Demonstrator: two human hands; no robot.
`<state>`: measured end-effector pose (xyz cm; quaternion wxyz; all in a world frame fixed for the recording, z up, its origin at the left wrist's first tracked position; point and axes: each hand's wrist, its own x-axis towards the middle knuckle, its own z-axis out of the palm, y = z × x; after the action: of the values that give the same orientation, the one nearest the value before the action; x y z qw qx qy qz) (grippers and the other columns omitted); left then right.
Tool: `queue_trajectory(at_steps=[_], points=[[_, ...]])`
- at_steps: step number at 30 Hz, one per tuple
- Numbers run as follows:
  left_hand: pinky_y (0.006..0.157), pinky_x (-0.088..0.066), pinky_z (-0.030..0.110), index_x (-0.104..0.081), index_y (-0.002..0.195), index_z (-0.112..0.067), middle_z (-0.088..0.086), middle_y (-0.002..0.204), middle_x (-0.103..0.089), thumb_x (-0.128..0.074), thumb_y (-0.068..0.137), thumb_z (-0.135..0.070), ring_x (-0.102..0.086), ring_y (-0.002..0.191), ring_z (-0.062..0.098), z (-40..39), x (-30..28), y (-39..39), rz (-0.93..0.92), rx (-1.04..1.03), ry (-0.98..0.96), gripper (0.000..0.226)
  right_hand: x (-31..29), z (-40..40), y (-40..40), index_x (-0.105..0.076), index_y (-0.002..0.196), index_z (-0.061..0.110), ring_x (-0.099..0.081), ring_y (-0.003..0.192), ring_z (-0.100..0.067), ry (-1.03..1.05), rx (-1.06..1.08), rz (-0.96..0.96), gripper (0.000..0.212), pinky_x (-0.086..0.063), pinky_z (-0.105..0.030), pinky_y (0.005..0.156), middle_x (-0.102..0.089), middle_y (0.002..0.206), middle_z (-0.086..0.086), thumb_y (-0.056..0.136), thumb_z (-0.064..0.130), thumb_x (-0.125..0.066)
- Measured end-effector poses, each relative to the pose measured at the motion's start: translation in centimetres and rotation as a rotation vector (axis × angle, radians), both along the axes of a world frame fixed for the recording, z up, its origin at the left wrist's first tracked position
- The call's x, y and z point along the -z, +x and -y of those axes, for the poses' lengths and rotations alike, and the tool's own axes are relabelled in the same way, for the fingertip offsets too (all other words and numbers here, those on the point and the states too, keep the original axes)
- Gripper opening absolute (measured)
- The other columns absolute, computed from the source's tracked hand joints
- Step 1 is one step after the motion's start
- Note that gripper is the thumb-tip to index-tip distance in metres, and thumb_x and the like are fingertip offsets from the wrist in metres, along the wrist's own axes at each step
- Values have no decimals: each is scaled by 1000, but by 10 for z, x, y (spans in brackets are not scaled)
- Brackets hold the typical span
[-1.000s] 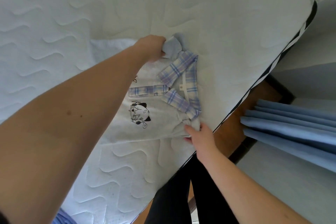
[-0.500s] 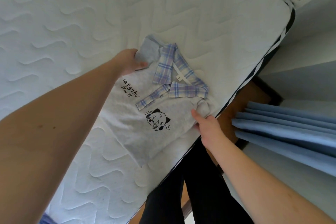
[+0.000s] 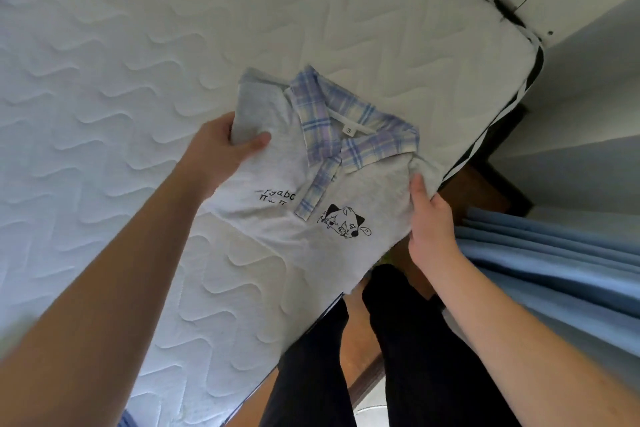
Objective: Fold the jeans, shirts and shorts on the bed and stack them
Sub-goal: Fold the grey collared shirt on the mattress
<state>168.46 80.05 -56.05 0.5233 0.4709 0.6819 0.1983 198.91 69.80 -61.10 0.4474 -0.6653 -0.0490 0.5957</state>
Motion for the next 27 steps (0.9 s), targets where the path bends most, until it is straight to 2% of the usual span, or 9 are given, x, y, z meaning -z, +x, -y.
queue_trajectory(at_steps=[4, 6, 9, 11, 14, 17, 20, 23, 27], points=[[69, -57, 22, -75, 95, -29, -2, 95, -77, -77, 74, -56, -73, 90, 17, 49, -34, 6, 172, -243, 48, 34, -47, -19, 28, -74, 103, 23, -70, 102, -17, 113, -95, 36, 28, -58, -28, 78, -74, 110, -3, 85, 43, -68], [75, -56, 29, -76, 98, -31, 0, 98, -77, -72, 77, -63, -73, 92, 19, 74, -47, 9, 237, -361, 55, 39, -74, -27, 38, -77, 93, 26, -71, 99, -16, 152, -161, 86, 24, -58, -26, 73, -75, 105, -2, 81, 45, -68], [93, -51, 45, -73, 109, -31, 3, 110, -74, -71, 78, -63, -69, 107, 24, 107, -66, 14, 337, -473, 75, 45, -113, -40, 53, -75, 94, 20, -71, 97, -18, 203, -226, 119, 29, -59, -28, 75, -75, 102, -4, 80, 45, -67], [96, -48, 45, -69, 116, -32, 3, 118, -71, -72, 78, -61, -66, 113, 24, 127, -81, 17, 400, -480, 92, 47, -139, -50, 62, -77, 91, 18, -72, 95, -18, 238, -270, 116, 29, -59, -29, 77, -76, 100, -5, 82, 43, -66], [96, -47, 45, -67, 120, -32, 4, 122, -69, -74, 77, -60, -65, 114, 25, 156, -107, 22, 446, -504, 94, 52, -174, -57, 70, -80, 82, 21, -73, 87, -13, 265, -368, 90, 27, -57, -22, 70, -77, 93, -1, 92, 37, -61], [93, -49, 40, -69, 117, -32, 2, 119, -71, -75, 74, -61, -66, 112, 21, 181, -132, 24, 423, -548, 115, 53, -202, -60, 73, -80, 90, 16, -72, 92, -13, 297, -443, 32, 30, -56, -21, 74, -76, 98, -3, 100, 26, -53], [84, -56, 29, -71, 115, -29, 2, 116, -72, -77, 77, -51, -68, 109, 18, 207, -155, 22, 478, -622, 168, 44, -229, -58, 69, -70, 114, 3, -68, 102, -16, 321, -523, -8, 31, -53, -22, 79, -71, 113, -10, 101, 23, -50], [83, -56, 24, -72, 114, -25, 1, 114, -72, -65, 90, -28, -68, 106, 14, 238, -174, 16, 526, -701, 248, 25, -250, -53, 62, -74, 104, 13, -69, 101, -16, 252, -539, -114, 27, -51, -26, 81, -73, 109, -6, 98, 27, -52], [90, -55, 24, -73, 115, -22, 2, 118, -71, -56, 93, -17, -66, 112, 13, 278, -199, 8, 565, -770, 282, 28, -269, -41, 49, -80, 94, 17, -70, 100, -14, 180, -613, -174, 27, -53, -25, 78, -74, 109, -3, 94, 33, -59]])
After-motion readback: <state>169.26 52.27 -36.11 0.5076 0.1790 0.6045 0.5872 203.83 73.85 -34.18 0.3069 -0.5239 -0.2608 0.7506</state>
